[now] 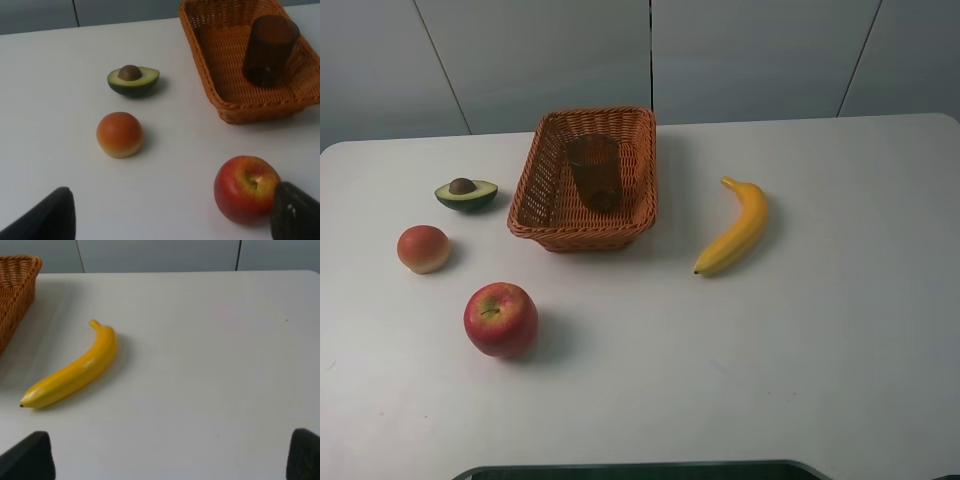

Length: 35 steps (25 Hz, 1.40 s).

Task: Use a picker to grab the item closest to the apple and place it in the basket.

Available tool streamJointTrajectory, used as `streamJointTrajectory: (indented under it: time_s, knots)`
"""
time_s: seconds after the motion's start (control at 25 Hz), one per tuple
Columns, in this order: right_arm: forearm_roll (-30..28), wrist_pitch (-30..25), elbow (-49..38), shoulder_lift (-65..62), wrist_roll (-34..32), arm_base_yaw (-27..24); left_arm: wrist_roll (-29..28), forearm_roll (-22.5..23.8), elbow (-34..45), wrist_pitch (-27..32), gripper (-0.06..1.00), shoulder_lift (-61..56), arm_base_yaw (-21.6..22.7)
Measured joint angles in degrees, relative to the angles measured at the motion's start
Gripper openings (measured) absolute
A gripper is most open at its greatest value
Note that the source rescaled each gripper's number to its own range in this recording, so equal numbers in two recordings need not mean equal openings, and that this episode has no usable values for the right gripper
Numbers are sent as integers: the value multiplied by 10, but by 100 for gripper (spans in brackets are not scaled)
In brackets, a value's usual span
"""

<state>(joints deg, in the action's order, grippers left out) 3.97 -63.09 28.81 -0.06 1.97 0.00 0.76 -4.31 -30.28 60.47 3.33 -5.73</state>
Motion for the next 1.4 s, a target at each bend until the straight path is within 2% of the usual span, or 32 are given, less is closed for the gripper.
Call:
streamJointTrajectory:
  time_s: [0.28, 1.4]
  knots:
    - [0, 0, 0, 0, 0, 0, -1, 0, 9, 11, 100, -33, 0]
    - [0, 0, 0, 0, -1, 0, 0, 10, 9, 15, 100, -33, 0]
